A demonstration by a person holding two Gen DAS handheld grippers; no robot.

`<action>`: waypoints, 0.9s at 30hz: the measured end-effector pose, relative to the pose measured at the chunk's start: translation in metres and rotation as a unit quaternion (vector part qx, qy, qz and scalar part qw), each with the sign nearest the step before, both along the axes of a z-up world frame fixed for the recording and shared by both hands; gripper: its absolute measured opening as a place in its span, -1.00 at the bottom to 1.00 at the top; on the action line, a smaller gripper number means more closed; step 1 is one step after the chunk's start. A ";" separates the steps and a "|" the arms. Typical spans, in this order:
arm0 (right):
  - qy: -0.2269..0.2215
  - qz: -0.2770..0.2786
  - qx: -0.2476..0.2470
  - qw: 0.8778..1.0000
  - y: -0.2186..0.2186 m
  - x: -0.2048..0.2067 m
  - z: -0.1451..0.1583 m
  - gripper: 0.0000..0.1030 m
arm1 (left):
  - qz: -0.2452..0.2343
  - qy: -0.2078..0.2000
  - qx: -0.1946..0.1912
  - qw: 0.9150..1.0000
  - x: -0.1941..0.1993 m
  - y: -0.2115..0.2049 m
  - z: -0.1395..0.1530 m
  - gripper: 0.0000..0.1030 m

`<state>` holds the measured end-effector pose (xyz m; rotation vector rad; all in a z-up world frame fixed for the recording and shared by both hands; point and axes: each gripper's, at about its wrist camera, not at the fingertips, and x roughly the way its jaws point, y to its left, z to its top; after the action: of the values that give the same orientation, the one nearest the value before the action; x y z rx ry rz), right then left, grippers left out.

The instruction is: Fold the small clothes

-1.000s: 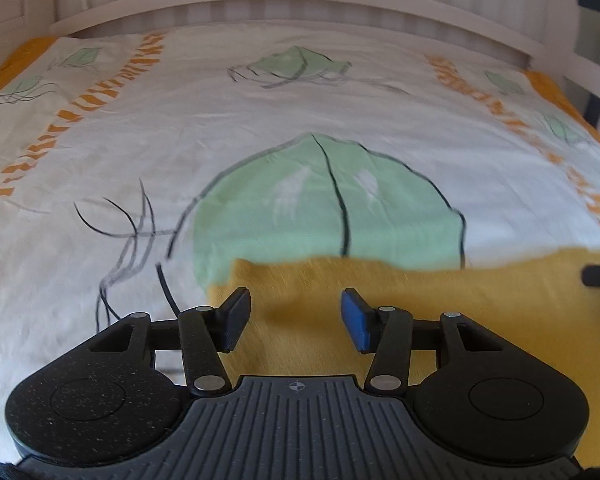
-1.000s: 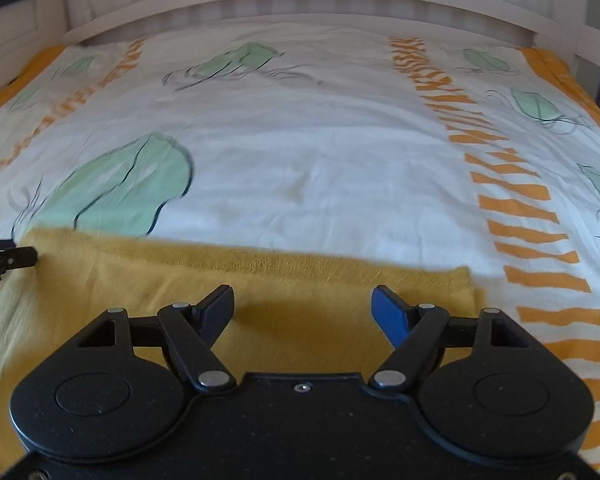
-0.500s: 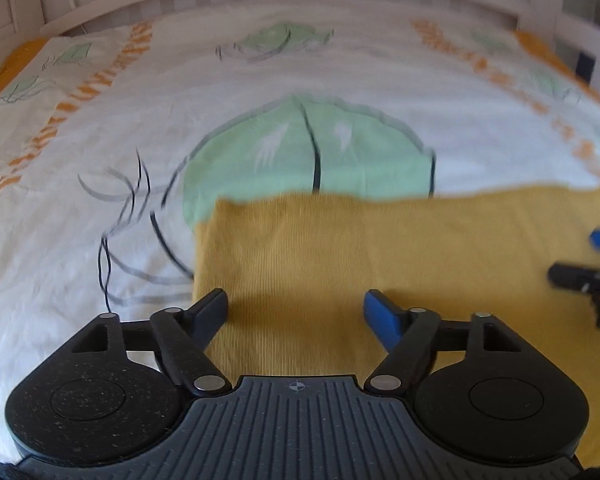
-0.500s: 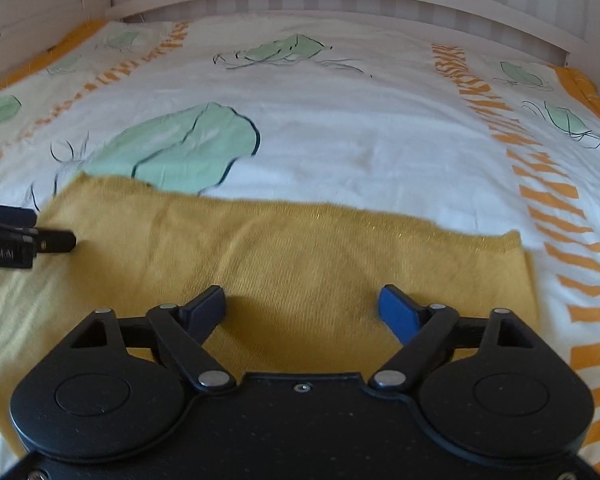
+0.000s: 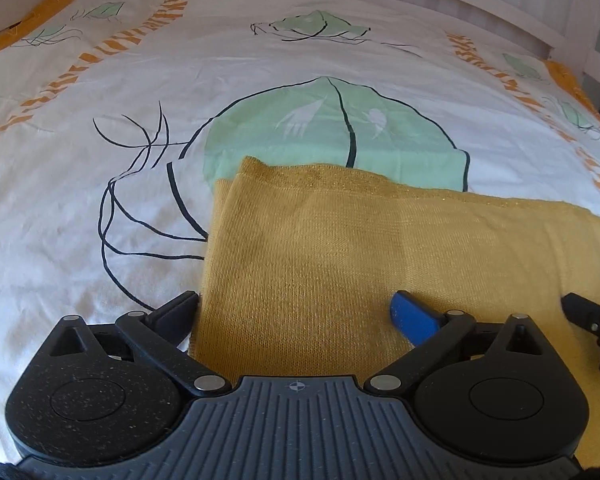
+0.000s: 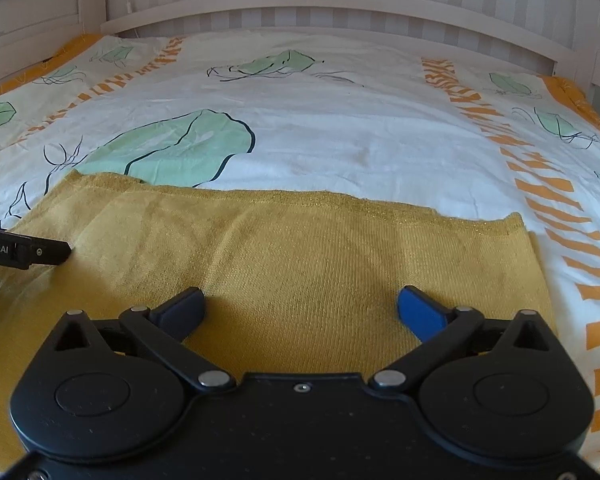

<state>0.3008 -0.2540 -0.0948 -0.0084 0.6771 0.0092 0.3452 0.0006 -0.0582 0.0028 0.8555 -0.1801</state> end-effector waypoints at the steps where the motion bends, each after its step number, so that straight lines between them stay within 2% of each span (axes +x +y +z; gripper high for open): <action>1: -0.002 0.000 0.000 1.000 0.000 -0.001 -0.001 0.99 | 0.000 0.001 -0.002 1.000 0.000 0.000 0.000 1.00; 4: -0.005 0.000 -0.001 1.000 0.001 -0.001 -0.002 0.99 | -0.003 0.006 -0.008 1.000 0.001 0.001 0.001 1.00; 9: -0.009 -0.001 0.000 1.000 0.000 -0.002 -0.003 1.00 | -0.018 0.039 -0.029 0.999 -0.007 0.015 0.012 0.98; 14: -0.011 -0.001 -0.007 1.000 0.003 -0.003 -0.004 1.00 | -0.034 0.004 -0.020 0.999 -0.050 0.036 0.023 0.98; 18: -0.011 -0.002 -0.011 1.000 0.004 -0.003 -0.004 1.00 | -0.037 -0.001 -0.015 0.999 -0.078 0.052 0.021 0.98; 22: -0.010 -0.003 -0.018 1.000 0.006 -0.002 -0.003 1.00 | -0.038 0.012 -0.003 0.999 -0.085 0.061 0.011 0.98; 27: 0.000 -0.005 -0.028 1.000 0.009 0.001 0.000 0.99 | -0.051 0.001 0.004 0.999 -0.091 0.061 0.007 0.99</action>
<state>0.3016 -0.2451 -0.0946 -0.0595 0.6764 -0.0188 0.2545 0.0617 -0.0508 0.0534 0.8579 -0.2729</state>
